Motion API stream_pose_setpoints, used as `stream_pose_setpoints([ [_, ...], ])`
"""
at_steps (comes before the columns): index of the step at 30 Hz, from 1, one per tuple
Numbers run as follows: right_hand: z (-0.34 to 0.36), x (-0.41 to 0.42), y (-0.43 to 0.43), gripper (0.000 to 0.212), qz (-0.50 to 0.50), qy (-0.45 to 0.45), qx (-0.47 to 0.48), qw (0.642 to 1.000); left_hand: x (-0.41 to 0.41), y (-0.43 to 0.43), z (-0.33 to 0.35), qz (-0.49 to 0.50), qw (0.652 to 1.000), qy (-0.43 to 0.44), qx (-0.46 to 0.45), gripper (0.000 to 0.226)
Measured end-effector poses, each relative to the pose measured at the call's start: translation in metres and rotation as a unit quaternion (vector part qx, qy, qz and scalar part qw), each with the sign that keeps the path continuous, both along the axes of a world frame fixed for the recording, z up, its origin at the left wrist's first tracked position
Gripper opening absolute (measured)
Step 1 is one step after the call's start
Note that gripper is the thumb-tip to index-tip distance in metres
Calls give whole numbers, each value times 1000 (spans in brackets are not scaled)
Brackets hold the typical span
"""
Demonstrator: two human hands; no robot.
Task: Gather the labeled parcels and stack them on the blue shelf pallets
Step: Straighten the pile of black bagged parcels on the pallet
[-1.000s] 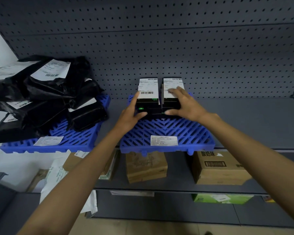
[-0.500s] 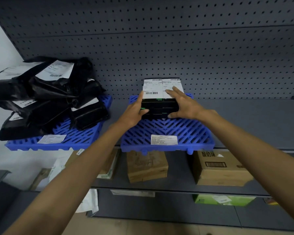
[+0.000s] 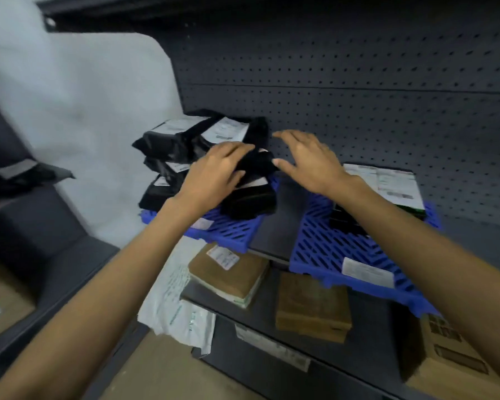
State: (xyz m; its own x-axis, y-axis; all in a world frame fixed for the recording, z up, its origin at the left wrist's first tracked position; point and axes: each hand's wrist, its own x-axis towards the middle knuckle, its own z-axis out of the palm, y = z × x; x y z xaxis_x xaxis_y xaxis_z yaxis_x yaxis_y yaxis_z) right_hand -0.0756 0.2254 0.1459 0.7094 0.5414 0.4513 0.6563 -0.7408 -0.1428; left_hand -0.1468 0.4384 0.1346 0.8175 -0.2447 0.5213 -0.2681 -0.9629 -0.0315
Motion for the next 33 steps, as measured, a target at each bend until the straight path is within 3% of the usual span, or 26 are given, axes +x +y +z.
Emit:
stream_pose_setpoints([
  [7, 17, 21, 109, 57, 114, -46, 4, 992, -4, 98, 12, 165, 985, -30, -30, 58],
  [10, 18, 37, 139, 71, 127, -39, -65, 989, 12, 123, 13, 193, 981, 4, -23, 67],
  [13, 17, 55, 154, 81, 134, -26, -118, 984, 30, 139, 13, 191, 981, 23, -5, 74],
  [19, 18, 69, 161, 83, 146, 7, -130, 981, 51, 160, 11, 183, 979, 76, -41, 79],
  [24, 11, 60, 162, 98, 75, 0, -169, 983, 68, 161, 8, 164, 973, 112, -117, 74],
  [29, 13, 55, 164, 81, 18, 46, -180, 982, 81, 166, 9, 132, 973, 100, -161, 67],
  [33, 6, 52, 161, 71, 18, 21, -162, 986, 85, 167, 3, 111, 975, 86, -173, 64],
])
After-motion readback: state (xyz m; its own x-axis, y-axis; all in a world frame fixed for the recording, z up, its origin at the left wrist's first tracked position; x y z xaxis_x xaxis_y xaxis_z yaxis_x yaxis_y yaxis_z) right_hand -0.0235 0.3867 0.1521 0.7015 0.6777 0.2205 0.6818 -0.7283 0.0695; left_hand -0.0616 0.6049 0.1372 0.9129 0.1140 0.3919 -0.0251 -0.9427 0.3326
